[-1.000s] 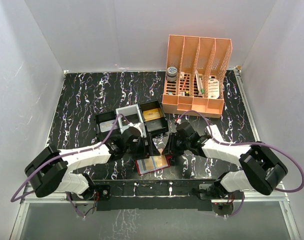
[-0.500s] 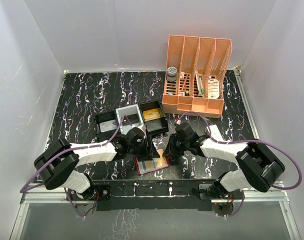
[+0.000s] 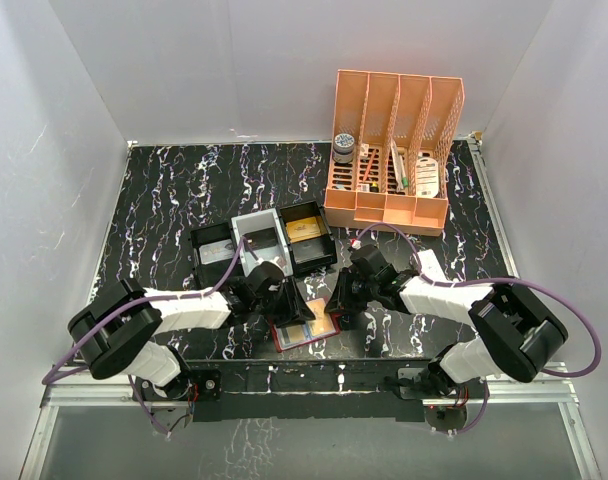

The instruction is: Take the credit cards out of the card holder

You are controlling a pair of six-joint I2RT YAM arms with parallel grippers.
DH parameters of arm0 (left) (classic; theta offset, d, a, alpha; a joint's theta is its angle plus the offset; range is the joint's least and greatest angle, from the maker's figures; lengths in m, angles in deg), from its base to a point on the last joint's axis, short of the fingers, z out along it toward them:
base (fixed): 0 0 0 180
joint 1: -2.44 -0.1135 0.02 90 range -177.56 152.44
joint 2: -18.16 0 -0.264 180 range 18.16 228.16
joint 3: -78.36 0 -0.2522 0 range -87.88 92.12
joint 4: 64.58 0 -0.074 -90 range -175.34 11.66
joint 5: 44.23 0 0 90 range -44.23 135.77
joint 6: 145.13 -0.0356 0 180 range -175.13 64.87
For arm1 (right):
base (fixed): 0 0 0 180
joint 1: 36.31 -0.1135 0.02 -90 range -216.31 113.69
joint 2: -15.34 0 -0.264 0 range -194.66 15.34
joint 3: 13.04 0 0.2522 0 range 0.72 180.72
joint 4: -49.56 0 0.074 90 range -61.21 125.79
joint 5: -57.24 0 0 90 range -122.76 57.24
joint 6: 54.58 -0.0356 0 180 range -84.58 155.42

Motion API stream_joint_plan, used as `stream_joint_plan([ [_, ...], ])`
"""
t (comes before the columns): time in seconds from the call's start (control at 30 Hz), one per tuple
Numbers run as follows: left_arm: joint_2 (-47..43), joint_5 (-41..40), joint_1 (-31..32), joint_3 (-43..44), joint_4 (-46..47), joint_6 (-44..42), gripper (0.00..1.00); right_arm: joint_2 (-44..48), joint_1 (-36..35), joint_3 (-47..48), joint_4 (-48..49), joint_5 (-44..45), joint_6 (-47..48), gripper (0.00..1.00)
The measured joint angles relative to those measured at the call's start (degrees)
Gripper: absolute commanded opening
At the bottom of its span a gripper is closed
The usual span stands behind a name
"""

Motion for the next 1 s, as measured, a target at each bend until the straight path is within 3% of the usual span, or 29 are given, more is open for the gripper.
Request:
stream_joint_plan([
  [0.37, -0.20, -0.48, 0.00, -1.62, 1.90, 1.07, 0.25, -0.26, 0.11, -0.33, 0.72, -0.52, 0.04, 0.06],
  [0.8, -0.20, -0.50, 0.00, -2.03, 2.86, 0.87, 0.20, -0.37, 0.20, -1.60, 2.38, -3.69, 0.04, 0.05],
  [0.87, -0.20, -0.52, 0.00, -2.03, 2.80, 0.70, 0.21, -0.37, 0.20, -1.62, 2.38, -3.74, 0.04, 0.05],
  [1.0, -0.33, -0.48, 0.00, -2.03, 2.73, 0.50, 0.34, -0.37, 0.20, -1.62, 2.34, -3.67, 0.02, 0.05],
])
